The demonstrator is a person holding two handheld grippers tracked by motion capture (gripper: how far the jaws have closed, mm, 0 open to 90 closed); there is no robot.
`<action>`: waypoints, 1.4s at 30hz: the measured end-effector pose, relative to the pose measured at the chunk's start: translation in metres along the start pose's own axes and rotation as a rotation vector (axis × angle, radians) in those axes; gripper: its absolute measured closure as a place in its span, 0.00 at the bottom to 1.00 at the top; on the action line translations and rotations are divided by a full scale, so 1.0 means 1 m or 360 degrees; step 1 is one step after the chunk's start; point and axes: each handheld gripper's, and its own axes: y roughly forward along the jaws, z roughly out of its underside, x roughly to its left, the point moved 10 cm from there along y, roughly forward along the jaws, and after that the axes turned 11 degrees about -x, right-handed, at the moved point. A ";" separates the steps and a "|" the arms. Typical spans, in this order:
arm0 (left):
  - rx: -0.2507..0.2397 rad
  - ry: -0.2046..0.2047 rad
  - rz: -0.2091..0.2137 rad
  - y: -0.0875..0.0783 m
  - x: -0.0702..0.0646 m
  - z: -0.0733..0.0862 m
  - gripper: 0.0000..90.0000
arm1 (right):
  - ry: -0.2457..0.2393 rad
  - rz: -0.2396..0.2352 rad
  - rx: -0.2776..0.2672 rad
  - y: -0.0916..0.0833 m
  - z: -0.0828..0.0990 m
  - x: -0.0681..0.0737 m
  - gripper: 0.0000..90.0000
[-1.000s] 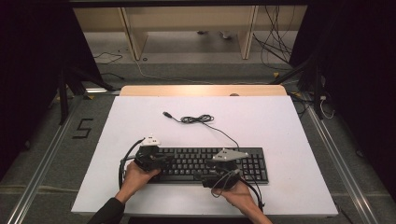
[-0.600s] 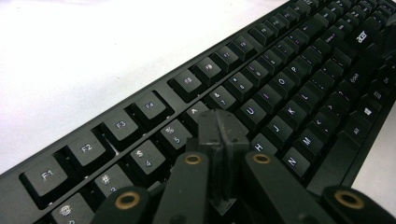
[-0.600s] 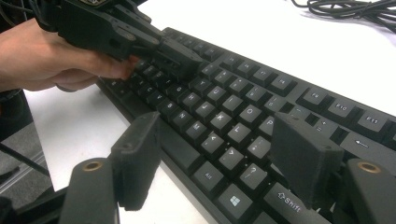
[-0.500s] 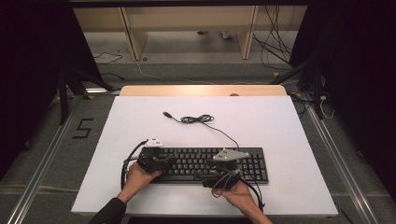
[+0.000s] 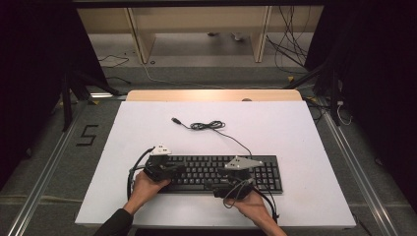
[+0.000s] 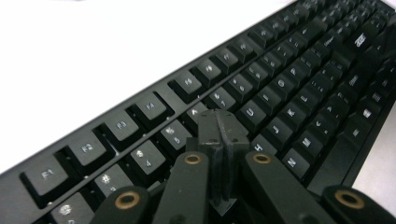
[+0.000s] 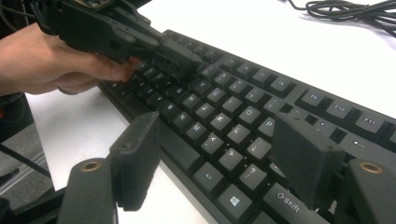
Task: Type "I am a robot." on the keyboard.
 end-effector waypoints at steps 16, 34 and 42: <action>-0.0163 -0.0111 0.0054 -0.022 -0.004 -0.016 0.72 | 0.0008 0.0005 -0.0004 0.001 -0.001 -0.001 0.37; -0.0353 -0.0189 0.0077 -0.057 -0.007 -0.016 0.43 | 0.0013 0.0021 0.0020 0.003 -0.001 -0.005 0.50; -0.0396 -0.0200 0.0067 -0.066 -0.007 -0.012 0.37 | 0.0028 0.0048 0.0047 0.004 0.001 -0.010 0.67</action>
